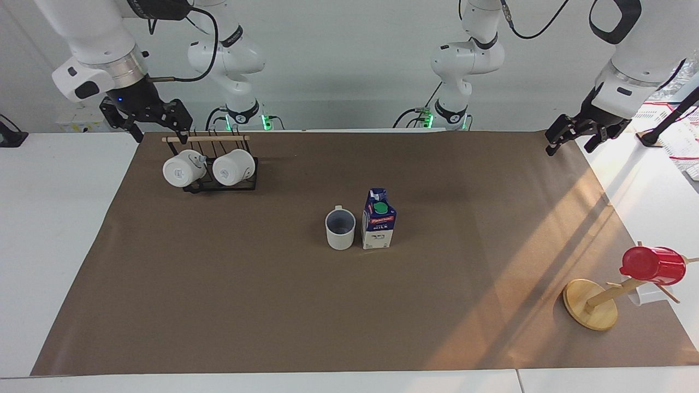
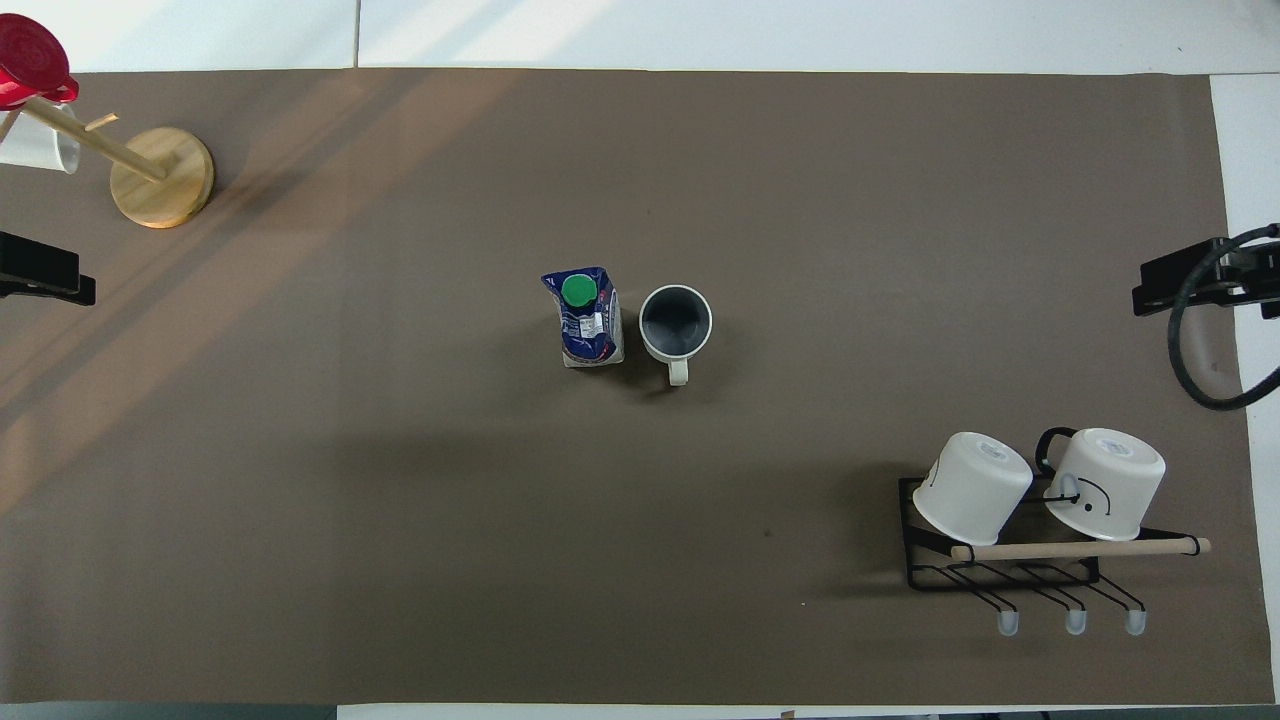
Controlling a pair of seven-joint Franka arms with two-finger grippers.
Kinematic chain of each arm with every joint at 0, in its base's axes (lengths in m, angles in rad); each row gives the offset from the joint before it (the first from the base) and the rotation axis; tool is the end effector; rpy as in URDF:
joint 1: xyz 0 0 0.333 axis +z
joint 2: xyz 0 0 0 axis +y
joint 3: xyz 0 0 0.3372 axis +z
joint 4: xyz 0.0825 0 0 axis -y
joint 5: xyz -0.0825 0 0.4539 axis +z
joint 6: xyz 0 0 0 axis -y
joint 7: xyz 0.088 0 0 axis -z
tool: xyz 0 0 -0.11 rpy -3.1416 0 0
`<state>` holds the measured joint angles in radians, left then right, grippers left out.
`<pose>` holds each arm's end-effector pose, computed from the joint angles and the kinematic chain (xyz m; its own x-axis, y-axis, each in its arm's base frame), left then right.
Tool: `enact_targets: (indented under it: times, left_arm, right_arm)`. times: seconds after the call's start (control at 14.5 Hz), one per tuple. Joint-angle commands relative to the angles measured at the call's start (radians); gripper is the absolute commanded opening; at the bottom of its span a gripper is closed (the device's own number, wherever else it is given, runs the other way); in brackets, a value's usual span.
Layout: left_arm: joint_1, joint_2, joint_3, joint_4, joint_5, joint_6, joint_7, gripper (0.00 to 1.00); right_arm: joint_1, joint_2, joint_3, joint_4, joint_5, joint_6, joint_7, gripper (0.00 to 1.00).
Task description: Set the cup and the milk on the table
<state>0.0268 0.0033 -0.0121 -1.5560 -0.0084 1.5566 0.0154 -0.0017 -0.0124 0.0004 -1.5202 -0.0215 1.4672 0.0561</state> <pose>0.6242 0.0083 0.6474 1.0000 -0.0008 -0.0026 -0.0008 -1.0000 0.0085 0.6096 -0.0033 0.6687 0.9975 -0.0596 -0.0393 -0.0587 -0.9980 0.0237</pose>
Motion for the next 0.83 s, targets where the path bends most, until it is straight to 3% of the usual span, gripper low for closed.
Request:
enact_targets:
  times: [0.0,0.76]
  left_arm:
    - [0.012,-0.029,-0.006,-0.027,-0.018,-0.001,0.023,1.0]
    - [0.005,-0.029,-0.008,-0.033,-0.021,0.013,0.034,1.0]
  right_arm:
    - [-0.003,0.002,0.003,0.003,0.009,-0.007,0.011,1.0]
    - [0.0,-0.003,0.003,-0.005,0.008,0.002,-0.021,1.0]
